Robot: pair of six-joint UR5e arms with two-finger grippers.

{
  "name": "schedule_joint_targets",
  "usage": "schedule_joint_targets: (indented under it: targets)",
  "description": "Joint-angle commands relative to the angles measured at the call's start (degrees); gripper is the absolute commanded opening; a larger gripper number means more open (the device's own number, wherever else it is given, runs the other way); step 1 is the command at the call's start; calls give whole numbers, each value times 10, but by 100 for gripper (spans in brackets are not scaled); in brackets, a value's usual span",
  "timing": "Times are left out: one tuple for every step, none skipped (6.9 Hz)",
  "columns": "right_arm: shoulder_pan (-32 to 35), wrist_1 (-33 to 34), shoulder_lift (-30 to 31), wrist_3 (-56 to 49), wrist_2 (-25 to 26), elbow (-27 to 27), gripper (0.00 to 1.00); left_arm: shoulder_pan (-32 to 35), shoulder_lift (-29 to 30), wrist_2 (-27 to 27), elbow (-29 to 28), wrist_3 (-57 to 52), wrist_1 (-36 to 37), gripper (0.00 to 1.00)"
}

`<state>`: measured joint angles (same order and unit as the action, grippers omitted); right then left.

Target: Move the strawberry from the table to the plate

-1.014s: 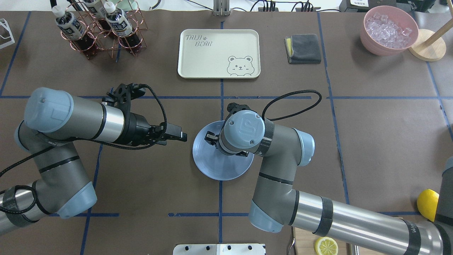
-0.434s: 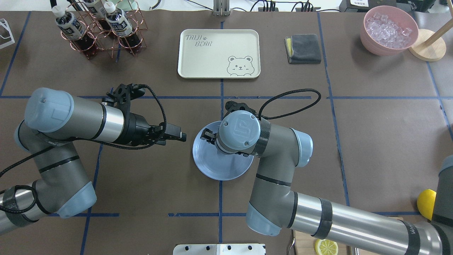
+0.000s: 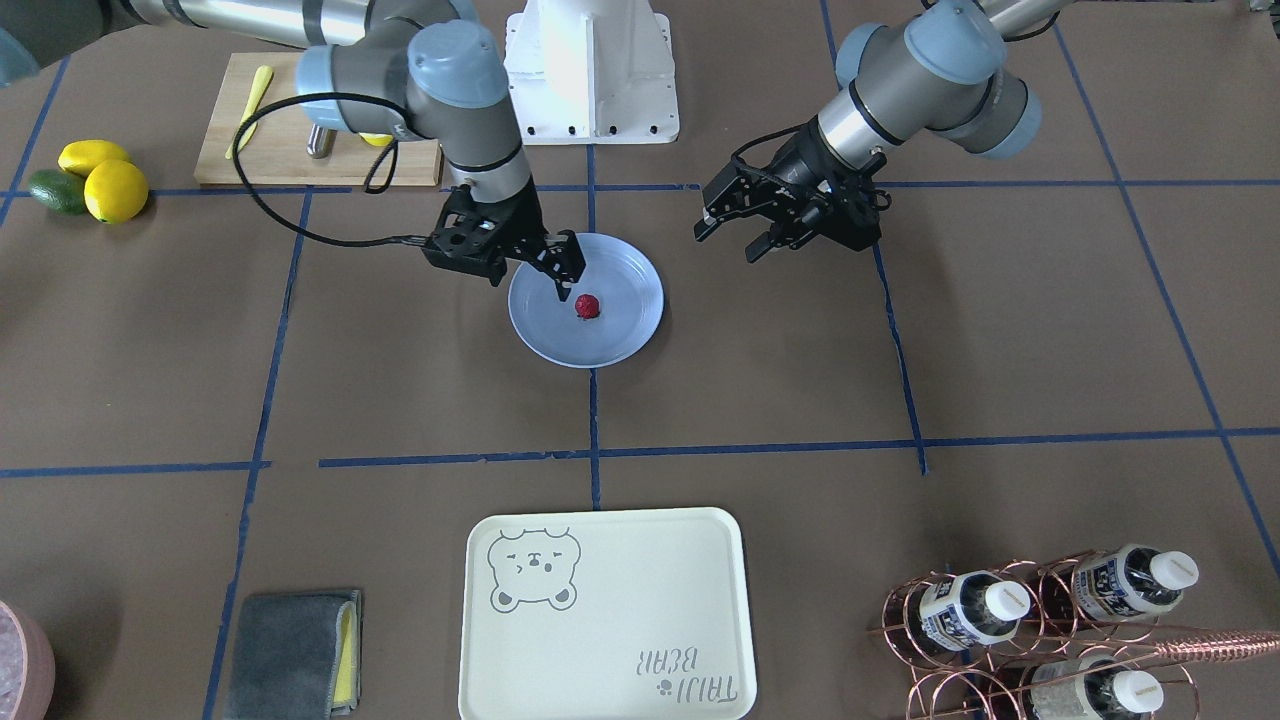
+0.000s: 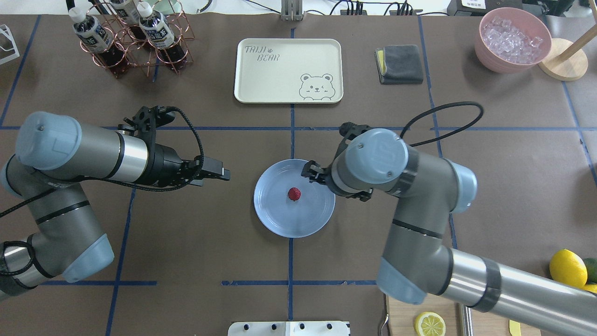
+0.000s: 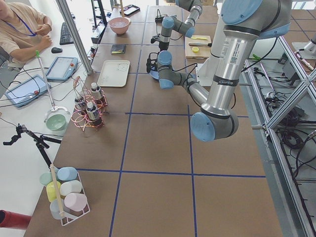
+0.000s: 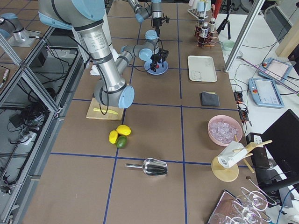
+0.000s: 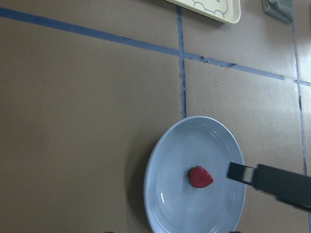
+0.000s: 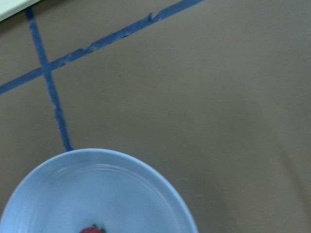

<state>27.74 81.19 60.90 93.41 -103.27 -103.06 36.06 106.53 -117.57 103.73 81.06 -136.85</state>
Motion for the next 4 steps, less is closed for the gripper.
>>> schedule_joint_targets:
  targets:
    - [57, -6, 144, -103, -64, -104, 100, 30, -32, 1, -2, -14, 1, 83]
    - [94, -8, 214, -181, -83, -135, 100, 57, -78, 1, 5, -81, 2, 83]
    - [136, -9, 262, -251, -105, -147, 100, 75, -107, 1, 5, -139, 1, 83]
    - [184, -9, 295, -321, -139, -152, 100, 107, -141, 1, 9, -207, 1, 83]
